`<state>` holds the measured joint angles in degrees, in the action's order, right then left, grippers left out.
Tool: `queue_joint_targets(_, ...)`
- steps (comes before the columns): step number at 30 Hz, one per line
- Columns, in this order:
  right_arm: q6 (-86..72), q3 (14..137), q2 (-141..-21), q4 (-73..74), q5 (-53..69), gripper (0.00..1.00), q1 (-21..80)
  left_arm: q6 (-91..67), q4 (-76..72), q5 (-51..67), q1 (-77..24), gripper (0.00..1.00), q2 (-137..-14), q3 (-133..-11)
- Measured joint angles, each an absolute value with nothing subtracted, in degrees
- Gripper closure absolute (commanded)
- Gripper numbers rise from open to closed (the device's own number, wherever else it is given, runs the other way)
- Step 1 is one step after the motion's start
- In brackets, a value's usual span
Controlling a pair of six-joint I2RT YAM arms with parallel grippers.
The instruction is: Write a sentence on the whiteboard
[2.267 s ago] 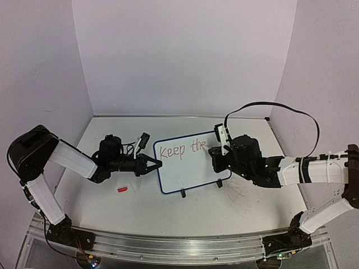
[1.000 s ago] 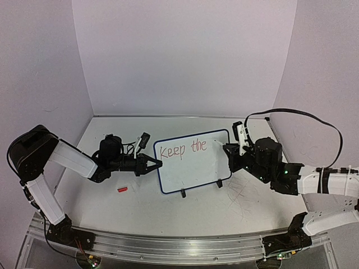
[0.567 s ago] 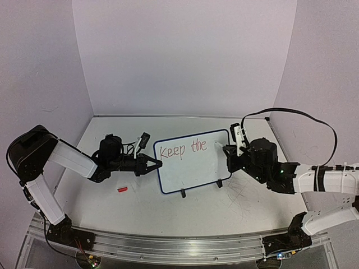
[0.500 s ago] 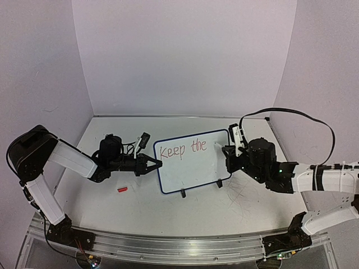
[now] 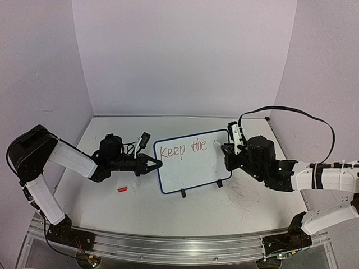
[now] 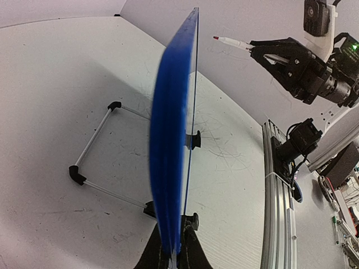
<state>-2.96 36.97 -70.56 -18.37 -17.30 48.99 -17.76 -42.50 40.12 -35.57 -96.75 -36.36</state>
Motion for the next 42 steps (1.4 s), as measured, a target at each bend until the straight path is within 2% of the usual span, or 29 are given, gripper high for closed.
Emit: queue_joint_targets(42, -3.24, 36.95, -71.03, -18.99, -16.58, 1.0, 46.91, -16.48, -40.42, 35.81, -36.71, 1.0, -94.67, -36.25)
